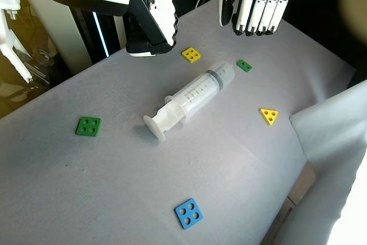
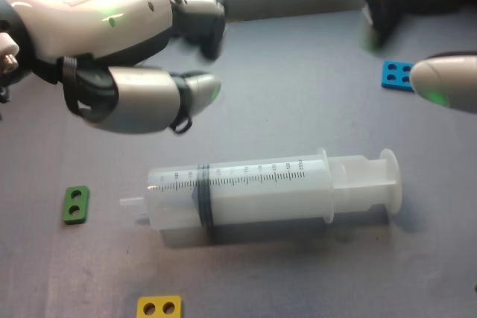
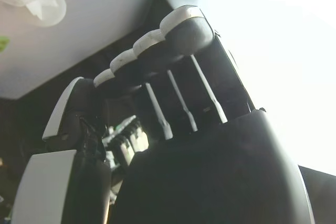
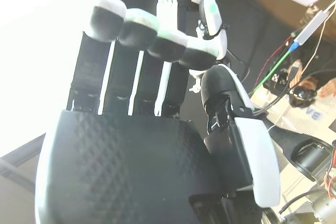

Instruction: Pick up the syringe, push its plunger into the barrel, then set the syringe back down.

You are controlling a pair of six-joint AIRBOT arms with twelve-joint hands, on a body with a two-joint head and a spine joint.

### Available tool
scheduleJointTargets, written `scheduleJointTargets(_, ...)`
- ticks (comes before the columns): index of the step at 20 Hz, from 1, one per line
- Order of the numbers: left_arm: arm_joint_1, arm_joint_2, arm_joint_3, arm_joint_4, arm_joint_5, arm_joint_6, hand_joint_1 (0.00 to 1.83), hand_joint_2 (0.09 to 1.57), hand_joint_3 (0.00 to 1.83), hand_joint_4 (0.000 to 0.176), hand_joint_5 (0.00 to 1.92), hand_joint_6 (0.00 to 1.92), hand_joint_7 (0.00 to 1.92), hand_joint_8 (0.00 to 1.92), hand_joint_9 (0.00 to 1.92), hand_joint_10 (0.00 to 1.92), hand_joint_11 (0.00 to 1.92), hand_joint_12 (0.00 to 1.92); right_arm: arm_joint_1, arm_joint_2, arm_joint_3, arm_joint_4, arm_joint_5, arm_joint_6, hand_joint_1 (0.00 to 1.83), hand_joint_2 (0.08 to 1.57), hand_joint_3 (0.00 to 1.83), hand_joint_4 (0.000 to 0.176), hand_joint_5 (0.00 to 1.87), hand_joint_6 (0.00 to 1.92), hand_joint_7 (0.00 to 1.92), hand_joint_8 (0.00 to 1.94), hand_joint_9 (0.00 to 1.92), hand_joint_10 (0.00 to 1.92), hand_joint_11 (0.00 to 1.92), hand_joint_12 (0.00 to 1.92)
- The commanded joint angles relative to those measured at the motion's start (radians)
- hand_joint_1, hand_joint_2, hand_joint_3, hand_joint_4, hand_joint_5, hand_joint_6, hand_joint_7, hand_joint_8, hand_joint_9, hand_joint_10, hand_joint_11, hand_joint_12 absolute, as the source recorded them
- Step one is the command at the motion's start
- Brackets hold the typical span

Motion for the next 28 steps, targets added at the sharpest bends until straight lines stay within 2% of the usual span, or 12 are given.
scheduleJointTargets(1,-0.015,0.011,-0.002,0.011,-0.062,0.004,0.0,1.47,0.04,0.0,0.27,0.0,0.23,0.0,0.18,0.0,0.0,0.44,0.018,0.002,-0.005,0.038,-0.012,0.005,0.0,1.43,0.05,0.0,0.14,0.0,0.12,0.0,0.09,0.02,0.0,0.34)
scheduleJointTargets(4,-0.024,0.025,-0.007,0.011,-0.062,0.014,0.0,1.48,0.02,0.0,0.27,0.0,0.23,0.0,0.18,0.0,0.0,0.44,0.018,0.002,-0.01,0.038,-0.012,0.005,0.0,1.43,0.03,0.0,0.13,0.0,0.11,0.0,0.09,0.01,0.0,0.32)
scheduleJointTargets(6,-0.026,0.028,-0.007,0.006,-0.06,0.016,0.0,1.38,0.0,0.0,0.21,0.0,0.17,0.0,0.13,0.0,0.0,0.34,0.018,0.002,-0.012,0.038,-0.012,0.005,0.0,1.44,0.02,0.0,0.11,0.0,0.09,0.0,0.08,0.0,0.0,0.27)
scheduleJointTargets(12,-0.023,0.028,-0.008,-0.005,-0.019,0.017,0.0,1.3,0.0,0.0,0.18,0.0,0.15,0.0,0.11,0.0,0.0,0.29,0.019,0.002,-0.019,0.038,-0.013,0.005,0.0,1.43,0.01,0.0,0.12,0.01,0.09,0.0,0.08,0.0,0.0,0.27)
scheduleJointTargets(14,-0.019,0.027,-0.009,-0.005,-0.018,0.019,0.07,1.25,0.0,0.0,0.17,0.0,0.13,0.0,0.1,0.0,0.0,0.26,0.018,0.002,-0.025,0.038,-0.013,0.005,0.0,1.43,0.01,0.0,0.12,0.0,0.09,0.0,0.08,0.0,0.0,0.27)
scheduleJointTargets(17,0.021,0.026,-0.022,-0.018,-0.086,0.019,0.22,1.17,0.0,0.0,0.13,0.0,0.1,0.0,0.09,0.0,0.0,0.26,0.017,0.004,-0.034,0.038,-0.013,0.005,0.0,1.43,0.01,0.0,0.14,0.01,0.12,0.01,0.09,0.01,0.0,0.28)
scheduleJointTargets(19,0.065,-0.001,-0.023,-0.078,-0.127,0.048,0.32,1.1,0.0,0.0,0.1,0.0,0.08,0.0,0.07,0.0,0.0,0.23,0.017,0.004,-0.035,0.038,-0.013,0.005,0.0,1.43,0.01,0.0,0.15,0.01,0.13,0.01,0.1,0.01,0.0,0.26)
scheduleJointTargets(22,0.132,-0.047,-0.044,-0.113,-0.259,0.032,0.33,1.07,0.0,0.0,0.07,0.0,0.05,0.0,0.06,0.0,0.0,0.23,0.013,0.004,-0.035,0.035,-0.014,0.005,0.0,1.43,0.0,0.0,0.15,0.0,0.14,0.0,0.1,0.0,0.0,0.23)
scheduleJointTargets(25,0.188,-0.127,-0.065,-0.126,-0.447,0.001,0.39,1.02,0.0,0.0,0.05,0.0,0.06,0.0,0.05,0.0,0.0,0.2,0.013,0.004,-0.036,0.035,-0.014,0.005,0.0,1.42,0.0,0.0,0.17,0.01,0.16,0.0,0.12,0.01,0.0,0.25)
scheduleJointTargets(28,0.217,-0.214,-0.056,-0.169,-0.542,0.004,0.45,0.96,0.0,0.0,0.01,0.0,0.02,0.0,0.02,0.0,0.0,0.12,0.013,0.004,-0.036,0.035,-0.013,0.005,0.0,1.42,0.0,0.0,0.19,0.01,0.18,0.0,0.13,0.01,0.0,0.3)
